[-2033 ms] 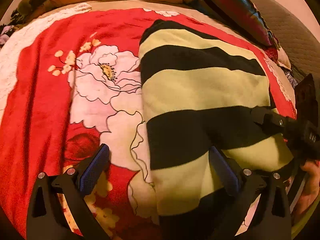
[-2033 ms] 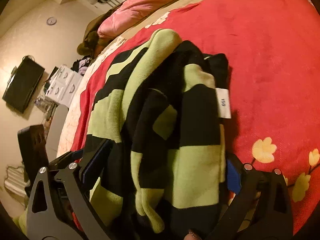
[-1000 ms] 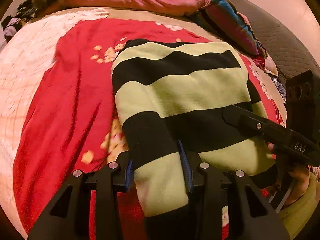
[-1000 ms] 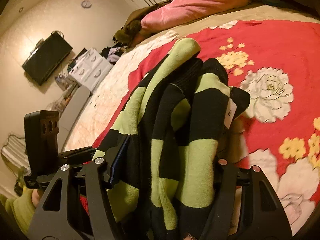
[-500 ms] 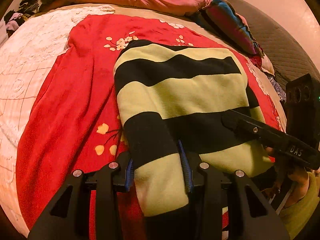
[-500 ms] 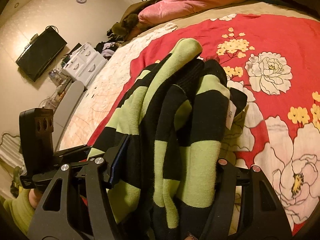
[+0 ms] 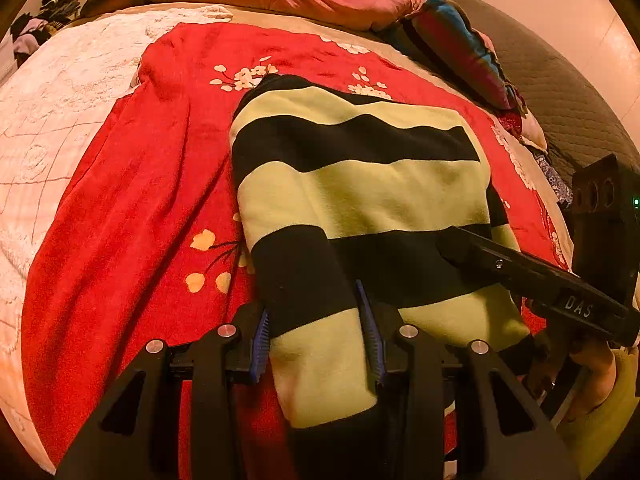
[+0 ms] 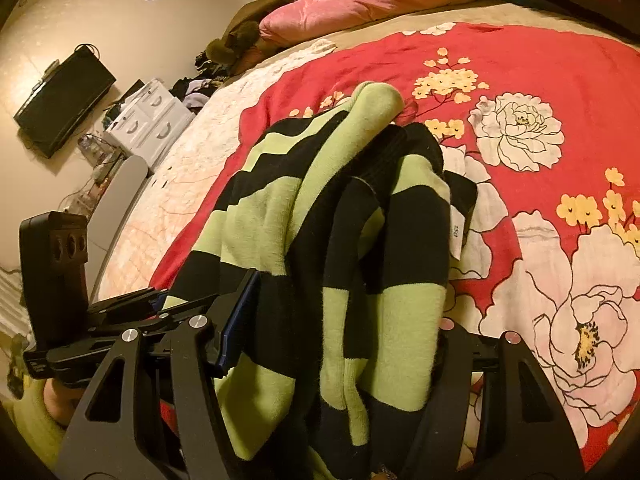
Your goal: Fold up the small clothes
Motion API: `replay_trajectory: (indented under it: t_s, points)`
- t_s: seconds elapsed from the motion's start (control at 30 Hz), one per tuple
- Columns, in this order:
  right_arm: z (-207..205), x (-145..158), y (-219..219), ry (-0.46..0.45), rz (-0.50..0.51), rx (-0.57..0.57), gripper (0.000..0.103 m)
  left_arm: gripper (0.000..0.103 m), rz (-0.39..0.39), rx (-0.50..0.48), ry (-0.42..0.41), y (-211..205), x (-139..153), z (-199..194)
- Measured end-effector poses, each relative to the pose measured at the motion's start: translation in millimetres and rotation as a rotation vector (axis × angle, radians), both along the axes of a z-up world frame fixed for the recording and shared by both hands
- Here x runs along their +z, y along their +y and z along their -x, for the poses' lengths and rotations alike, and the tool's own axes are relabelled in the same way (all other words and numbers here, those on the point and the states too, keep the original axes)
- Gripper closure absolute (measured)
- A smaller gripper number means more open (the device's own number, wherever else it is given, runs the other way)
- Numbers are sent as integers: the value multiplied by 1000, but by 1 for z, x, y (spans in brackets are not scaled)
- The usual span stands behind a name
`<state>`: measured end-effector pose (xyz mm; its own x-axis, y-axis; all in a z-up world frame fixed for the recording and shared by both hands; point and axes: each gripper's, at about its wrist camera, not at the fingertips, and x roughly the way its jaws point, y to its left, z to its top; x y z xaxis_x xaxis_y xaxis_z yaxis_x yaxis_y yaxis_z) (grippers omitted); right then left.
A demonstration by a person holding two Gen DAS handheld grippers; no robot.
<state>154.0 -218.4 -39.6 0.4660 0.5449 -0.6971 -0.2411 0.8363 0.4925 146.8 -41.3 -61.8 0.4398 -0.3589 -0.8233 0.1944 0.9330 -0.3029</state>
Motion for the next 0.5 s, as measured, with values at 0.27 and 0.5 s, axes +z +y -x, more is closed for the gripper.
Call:
replay_trajectory:
  t_s: [0.27,0.5]
  points:
    - [2,3,-1,-19,20,-22,46,66,-1,1,-18,-3,2,-2]
    - [3,-4,-2,8,88,-47,37,61,-18,7,12,-3,-7,-3]
